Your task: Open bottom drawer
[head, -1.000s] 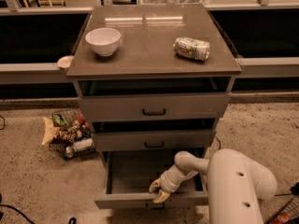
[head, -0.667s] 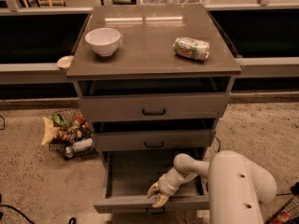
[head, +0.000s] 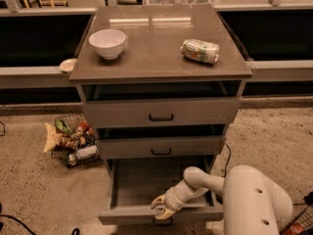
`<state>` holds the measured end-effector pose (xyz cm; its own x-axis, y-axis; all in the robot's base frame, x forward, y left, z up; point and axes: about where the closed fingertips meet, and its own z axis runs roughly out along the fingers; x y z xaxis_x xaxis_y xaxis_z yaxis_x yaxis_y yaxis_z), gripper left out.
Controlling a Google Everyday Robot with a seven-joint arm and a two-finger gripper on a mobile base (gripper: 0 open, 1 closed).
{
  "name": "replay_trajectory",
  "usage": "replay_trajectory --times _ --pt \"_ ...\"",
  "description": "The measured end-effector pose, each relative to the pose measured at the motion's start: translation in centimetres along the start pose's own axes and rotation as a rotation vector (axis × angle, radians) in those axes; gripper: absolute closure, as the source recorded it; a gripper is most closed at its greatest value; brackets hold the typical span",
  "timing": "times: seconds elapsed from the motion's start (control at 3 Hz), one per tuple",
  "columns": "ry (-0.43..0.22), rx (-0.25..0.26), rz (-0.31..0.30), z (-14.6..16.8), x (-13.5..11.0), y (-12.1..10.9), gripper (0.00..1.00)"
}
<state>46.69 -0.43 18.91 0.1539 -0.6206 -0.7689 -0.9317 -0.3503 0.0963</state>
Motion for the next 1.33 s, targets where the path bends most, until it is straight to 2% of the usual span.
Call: replay_trajectory --times 0.67,1.0,1.33 --pt "0.0 0.0 0.0 0.0 0.0 0.0 0.28" --pt "-0.037 -0.015 -0.028 -0.4 -0.6 0.8 0.0" --pt "-0.077 -0.031 -0.09 -1.6 -1.6 2.3 0.0"
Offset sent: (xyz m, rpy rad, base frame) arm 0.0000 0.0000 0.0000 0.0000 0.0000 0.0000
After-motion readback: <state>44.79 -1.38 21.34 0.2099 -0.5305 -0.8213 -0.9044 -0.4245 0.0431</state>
